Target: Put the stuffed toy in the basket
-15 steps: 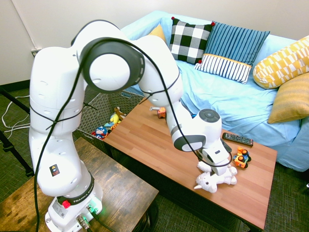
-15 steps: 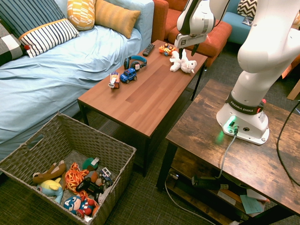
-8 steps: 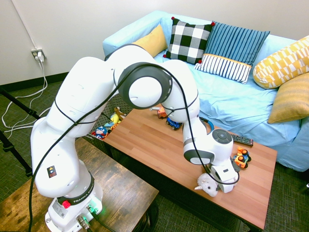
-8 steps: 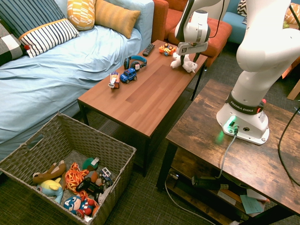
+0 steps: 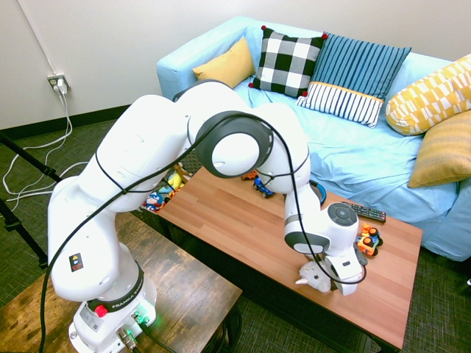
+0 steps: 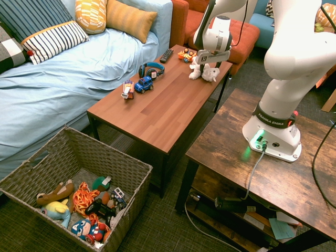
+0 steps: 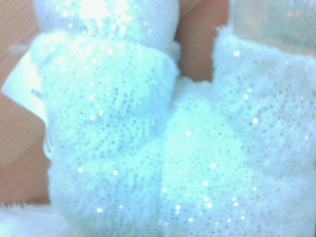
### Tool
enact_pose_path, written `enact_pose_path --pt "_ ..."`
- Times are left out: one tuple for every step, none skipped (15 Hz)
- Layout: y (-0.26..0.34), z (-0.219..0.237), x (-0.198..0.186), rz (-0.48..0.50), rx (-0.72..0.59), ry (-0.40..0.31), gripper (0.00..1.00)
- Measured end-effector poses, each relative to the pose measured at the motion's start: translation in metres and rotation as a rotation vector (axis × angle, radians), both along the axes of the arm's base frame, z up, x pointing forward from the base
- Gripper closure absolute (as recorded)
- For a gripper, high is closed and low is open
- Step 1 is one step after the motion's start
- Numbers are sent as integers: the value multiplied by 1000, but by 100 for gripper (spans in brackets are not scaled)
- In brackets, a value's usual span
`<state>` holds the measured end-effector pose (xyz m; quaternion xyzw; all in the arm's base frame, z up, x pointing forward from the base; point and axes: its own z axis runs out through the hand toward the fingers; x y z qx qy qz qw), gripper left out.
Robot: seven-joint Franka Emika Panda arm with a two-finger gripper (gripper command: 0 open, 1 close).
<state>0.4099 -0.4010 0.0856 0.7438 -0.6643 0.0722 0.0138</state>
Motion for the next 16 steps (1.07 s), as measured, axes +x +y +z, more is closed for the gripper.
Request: enact_pose_path --pt "1 0 1 4 4 -4 100" --pt "2 0 1 9 7 -7 100" --pt "3 0 3 14 9 -8 100" --pt "5 0 4 20 12 -8 100" --pt "7 0 5 28 17 -8 100" --pt "8 0 6 40 23 -10 100" --pt "10 0 6 57 32 -15 100" --pt "14 3 6 82 41 -26 100" --pt "19 11 5 112 50 -44 100" --pt "25 25 5 135 55 -65 100" --pt "32 42 4 153 54 -86 100" --pt "38 62 3 168 52 -104 100" --pt "44 83 4 181 52 -123 100" --pt "49 107 7 195 55 -143 100" --pt "55 132 12 220 53 -159 100" --pt "63 158 18 249 44 -168 100"
